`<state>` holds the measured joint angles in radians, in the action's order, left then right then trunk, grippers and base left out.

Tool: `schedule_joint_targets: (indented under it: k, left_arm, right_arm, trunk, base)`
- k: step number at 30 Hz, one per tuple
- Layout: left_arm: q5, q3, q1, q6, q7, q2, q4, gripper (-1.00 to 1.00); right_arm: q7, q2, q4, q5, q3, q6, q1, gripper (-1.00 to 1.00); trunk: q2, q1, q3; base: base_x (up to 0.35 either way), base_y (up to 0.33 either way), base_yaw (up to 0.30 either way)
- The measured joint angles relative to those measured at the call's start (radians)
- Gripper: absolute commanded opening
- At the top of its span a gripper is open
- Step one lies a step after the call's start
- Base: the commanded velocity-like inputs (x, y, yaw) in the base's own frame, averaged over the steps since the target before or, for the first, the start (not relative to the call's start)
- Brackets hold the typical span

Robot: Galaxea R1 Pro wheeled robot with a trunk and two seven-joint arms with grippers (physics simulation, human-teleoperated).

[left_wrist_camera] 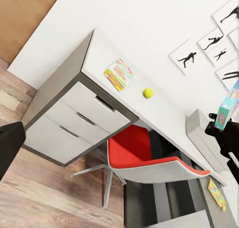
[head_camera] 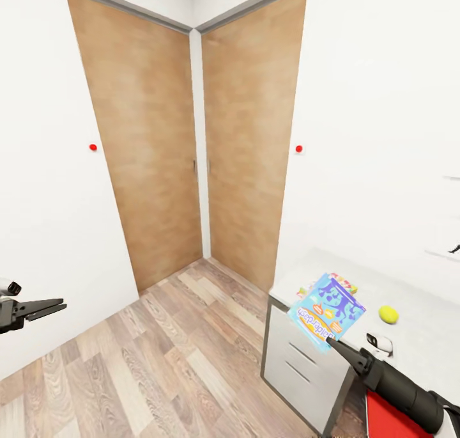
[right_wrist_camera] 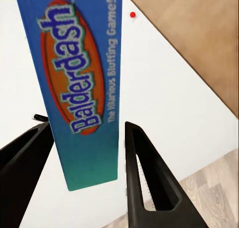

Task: Put all the toys in the child's room - the three board games (two on the bed and one on the table), the two jigsaw puzzles on the table, and the tennis ball on the table - inside the toy box on the table in the child's room.

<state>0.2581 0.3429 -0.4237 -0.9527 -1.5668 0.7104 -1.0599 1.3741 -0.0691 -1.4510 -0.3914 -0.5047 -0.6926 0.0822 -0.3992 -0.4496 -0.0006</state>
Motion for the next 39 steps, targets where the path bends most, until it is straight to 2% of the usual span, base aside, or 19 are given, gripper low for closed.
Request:
schedule_joint_targets:
  k: [23, 31, 39]
  left_arm:
    - [0.0, 0.0, 0.0, 0.0, 0.0, -0.005, 0.0, 1.0]
    - [0.0, 0.0, 0.0, 0.0, 0.0, -0.005, 0.0, 1.0]
    - [0.0, 0.0, 0.0, 0.0, 0.0, -0.005, 0.0, 1.0]
  right_arm:
    - [0.001, -0.001, 0.001, -0.001, -0.001, 0.0, 0.0, -1.0]
    - [0.001, -0.001, 0.001, -0.022, -0.001, -0.001, 0.0, -1.0]
    - [0.0, -0.001, 0.001, -0.025, -0.001, -0.001, 0.0, -1.0]
  trunk:
    - [0.0, 0.0, 0.007]
    - [0.0, 0.0, 0.013]
    - [0.0, 0.0, 0.019]
  base:
    - [0.0, 0.0, -0.278]
    - [0.0, 0.0, -0.27]
    - [0.0, 0.0, -0.269]
